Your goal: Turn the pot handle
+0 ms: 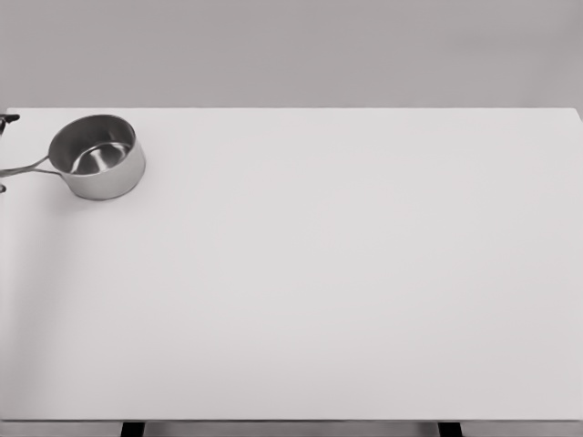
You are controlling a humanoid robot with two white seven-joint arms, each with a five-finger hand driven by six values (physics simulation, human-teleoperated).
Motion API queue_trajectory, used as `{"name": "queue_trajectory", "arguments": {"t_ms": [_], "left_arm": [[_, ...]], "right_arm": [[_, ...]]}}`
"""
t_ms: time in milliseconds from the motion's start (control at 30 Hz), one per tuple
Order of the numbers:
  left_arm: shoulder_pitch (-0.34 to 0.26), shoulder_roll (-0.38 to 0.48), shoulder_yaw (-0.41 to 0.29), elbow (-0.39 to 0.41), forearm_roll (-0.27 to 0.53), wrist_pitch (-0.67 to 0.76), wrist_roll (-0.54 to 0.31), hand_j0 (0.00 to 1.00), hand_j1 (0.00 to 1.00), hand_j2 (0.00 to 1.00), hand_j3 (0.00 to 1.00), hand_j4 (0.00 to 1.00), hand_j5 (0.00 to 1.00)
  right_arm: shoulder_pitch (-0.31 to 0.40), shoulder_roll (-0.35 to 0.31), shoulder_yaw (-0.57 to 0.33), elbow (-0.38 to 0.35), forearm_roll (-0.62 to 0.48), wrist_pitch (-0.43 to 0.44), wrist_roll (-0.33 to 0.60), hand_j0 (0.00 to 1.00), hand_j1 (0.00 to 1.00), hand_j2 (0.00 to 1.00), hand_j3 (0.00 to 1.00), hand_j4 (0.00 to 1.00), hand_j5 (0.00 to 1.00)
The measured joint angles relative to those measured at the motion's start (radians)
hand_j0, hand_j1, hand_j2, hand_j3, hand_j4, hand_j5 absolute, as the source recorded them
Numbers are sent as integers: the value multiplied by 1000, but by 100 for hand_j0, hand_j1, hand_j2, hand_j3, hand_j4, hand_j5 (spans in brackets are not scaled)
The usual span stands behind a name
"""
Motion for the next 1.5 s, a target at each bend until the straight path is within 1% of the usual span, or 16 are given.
{"name": "queue_trajectory", "arguments": {"t_ms": [267, 567, 867, 1033, 1500], "left_arm": [[-9, -11, -11, 22, 0, 0, 0, 100, 100, 100, 100, 100, 100], [-11, -24, -14, 11, 2, -1, 0, 100, 100, 100, 100, 100, 100], [-25, -25, -14, -6, 5, -1, 0, 100, 100, 100, 100, 100, 100], [-26, -24, -14, 0, 4, -1, 0, 100, 100, 100, 100, 100, 100], [-54, -25, -14, 29, 0, -1, 0, 100, 100, 100, 100, 100, 100]], "right_arm": [[0, 0, 0, 0, 0, 0, 0, 100, 100, 100, 100, 100, 100], [0, 0, 0, 0, 0, 0, 0, 100, 100, 100, 100, 100, 100], [0, 0, 0, 0, 0, 0, 0, 100, 100, 100, 100, 100, 100], [0, 0, 0, 0, 0, 0, 0, 100, 100, 100, 100, 100, 100], [0, 0, 0, 0, 0, 0, 0, 100, 100, 100, 100, 100, 100]]}}
